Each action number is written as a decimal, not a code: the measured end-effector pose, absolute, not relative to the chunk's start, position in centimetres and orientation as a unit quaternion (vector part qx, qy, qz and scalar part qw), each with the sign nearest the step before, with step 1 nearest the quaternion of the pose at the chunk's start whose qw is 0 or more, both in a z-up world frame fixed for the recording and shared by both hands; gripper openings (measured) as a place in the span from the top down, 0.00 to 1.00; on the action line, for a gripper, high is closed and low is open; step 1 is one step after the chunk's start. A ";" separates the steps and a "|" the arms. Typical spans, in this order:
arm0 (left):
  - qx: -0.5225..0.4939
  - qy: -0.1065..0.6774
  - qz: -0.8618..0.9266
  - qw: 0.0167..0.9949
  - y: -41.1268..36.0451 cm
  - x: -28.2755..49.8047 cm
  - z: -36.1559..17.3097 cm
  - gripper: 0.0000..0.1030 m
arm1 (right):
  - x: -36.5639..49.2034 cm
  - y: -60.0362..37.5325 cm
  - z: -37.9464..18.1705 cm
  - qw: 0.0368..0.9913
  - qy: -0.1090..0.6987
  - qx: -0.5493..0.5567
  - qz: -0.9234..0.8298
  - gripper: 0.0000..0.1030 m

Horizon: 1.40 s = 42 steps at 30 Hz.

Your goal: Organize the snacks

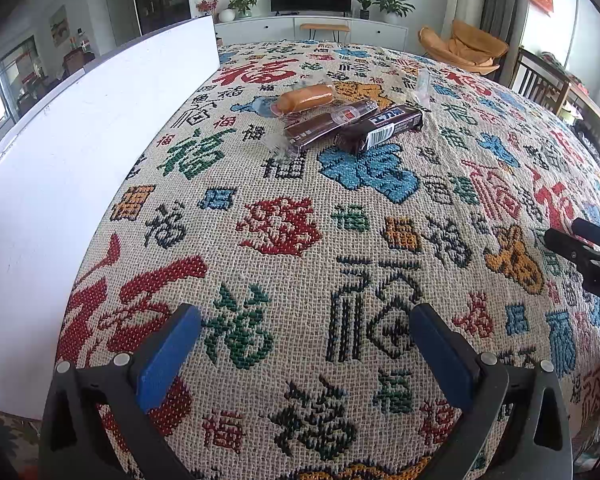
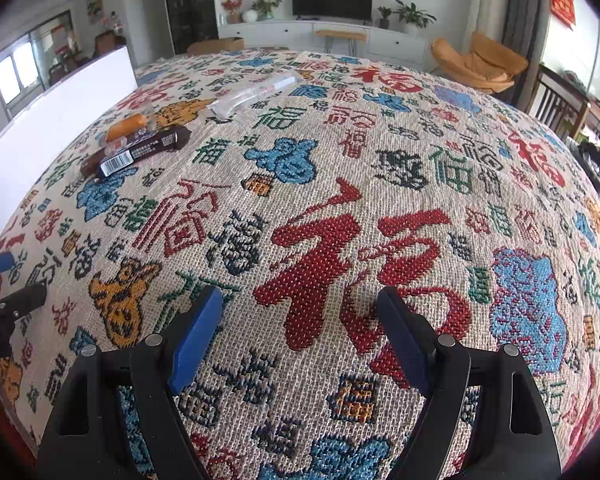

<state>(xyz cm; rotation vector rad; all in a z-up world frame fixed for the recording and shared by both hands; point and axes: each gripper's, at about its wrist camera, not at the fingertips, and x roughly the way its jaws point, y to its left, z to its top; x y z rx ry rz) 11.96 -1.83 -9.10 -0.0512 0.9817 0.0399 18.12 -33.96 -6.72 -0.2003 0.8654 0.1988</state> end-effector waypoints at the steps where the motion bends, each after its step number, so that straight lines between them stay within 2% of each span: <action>1: -0.024 0.471 0.019 0.882 -1.8 12.0 -9.1 0.00 | 18.0 -33.9 -6.7 0.898 0.418 -0.097 0.096 0.20; 33: -0.027 0.471 0.021 0.881 -1.8 11.9 -9.0 0.00 | 18.1 -33.9 -6.7 0.898 0.418 -0.097 0.096 0.20; 42: -0.104 0.463 0.052 0.878 1.6 11.3 -8.5 0.00 | 18.3 -34.3 -6.9 0.898 0.419 -0.095 0.096 0.19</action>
